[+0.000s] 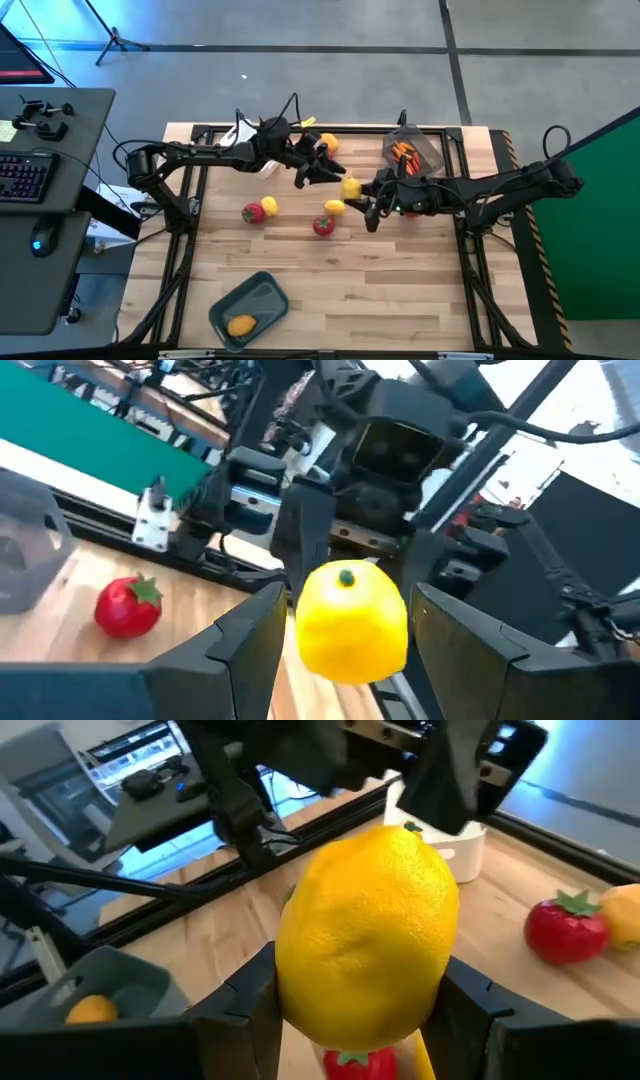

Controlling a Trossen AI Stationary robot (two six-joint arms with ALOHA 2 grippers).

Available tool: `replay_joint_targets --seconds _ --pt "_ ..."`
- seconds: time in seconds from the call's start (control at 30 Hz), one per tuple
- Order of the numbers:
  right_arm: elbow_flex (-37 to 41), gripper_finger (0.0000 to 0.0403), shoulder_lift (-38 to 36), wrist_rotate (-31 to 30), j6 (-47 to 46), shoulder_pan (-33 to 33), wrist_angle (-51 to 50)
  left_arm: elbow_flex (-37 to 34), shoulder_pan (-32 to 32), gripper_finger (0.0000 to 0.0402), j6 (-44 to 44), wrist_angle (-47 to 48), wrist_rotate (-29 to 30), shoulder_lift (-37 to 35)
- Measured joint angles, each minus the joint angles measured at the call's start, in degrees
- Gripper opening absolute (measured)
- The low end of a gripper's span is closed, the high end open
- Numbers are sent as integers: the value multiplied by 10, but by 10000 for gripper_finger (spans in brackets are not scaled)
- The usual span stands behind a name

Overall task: Sort produce into baskets
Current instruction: Put the lemon into the blue bin

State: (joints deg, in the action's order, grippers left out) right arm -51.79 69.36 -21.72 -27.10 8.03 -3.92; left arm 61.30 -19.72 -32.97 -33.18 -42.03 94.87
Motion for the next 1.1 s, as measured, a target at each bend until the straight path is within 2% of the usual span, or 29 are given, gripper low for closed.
replay_joint_targets --seconds 0.17,0.4,0.57,0.73,0.9,1.1 --pt "0 161 0 1 -9 -1 22 0 -9 202 -14 -2 -44 -1" --pt "0 161 0 4 -20 -1 34 0 -16 202 -25 -9 -54 -1" --pt "0 161 1 30 -12 -1 56 0 -12 202 -17 -9 -60 -1" --pt "0 161 1 35 -15 -1 57 0 -8 202 -16 -9 -94 -1" --pt "1 161 1 39 -15 -5 70 0 4 202 -20 -10 -94 -1" --pt "1 161 1 38 -11 -9 71 0 6 202 -28 -10 -67 -1"
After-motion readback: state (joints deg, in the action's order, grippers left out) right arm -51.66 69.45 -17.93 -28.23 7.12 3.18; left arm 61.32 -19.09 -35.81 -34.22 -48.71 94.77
